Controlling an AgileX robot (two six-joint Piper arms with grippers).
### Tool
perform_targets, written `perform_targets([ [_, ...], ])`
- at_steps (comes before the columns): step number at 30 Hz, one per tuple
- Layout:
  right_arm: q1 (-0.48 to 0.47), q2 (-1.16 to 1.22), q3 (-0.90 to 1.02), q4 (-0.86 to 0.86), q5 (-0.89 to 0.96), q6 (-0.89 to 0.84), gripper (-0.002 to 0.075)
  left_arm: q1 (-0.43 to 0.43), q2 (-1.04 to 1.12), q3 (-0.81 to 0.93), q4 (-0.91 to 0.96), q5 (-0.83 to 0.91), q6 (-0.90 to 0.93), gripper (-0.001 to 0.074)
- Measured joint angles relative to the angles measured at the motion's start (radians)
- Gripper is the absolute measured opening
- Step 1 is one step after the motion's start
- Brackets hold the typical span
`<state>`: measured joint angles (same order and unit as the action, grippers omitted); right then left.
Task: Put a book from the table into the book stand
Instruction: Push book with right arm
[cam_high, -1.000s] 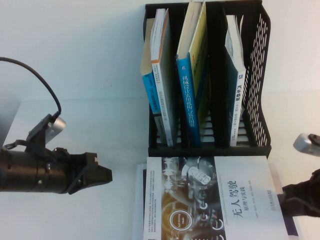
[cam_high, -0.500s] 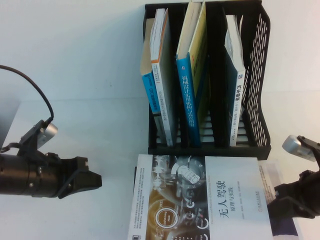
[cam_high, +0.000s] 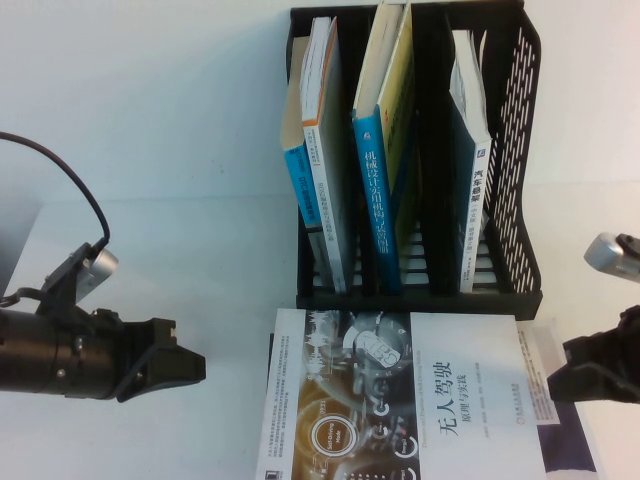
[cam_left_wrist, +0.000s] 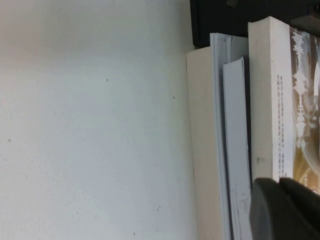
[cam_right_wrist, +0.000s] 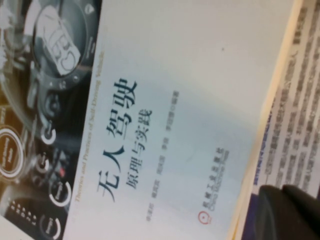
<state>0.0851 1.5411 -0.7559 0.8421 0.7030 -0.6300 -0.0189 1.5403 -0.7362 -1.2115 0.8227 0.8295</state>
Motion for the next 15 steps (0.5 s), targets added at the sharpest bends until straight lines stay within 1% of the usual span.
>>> perform_targets([
  [7, 0.000, 0.009, -0.004, -0.016, 0.018, 0.027, -0.0003, 0.000, 0.000, 0.000, 0.003, 0.012, 0.000, -0.0004],
  [15, 0.010, 0.041, -0.004, 0.016, 0.042, 0.020, -0.0003, 0.000, 0.000, 0.000, 0.004, 0.018, 0.000, -0.0004],
])
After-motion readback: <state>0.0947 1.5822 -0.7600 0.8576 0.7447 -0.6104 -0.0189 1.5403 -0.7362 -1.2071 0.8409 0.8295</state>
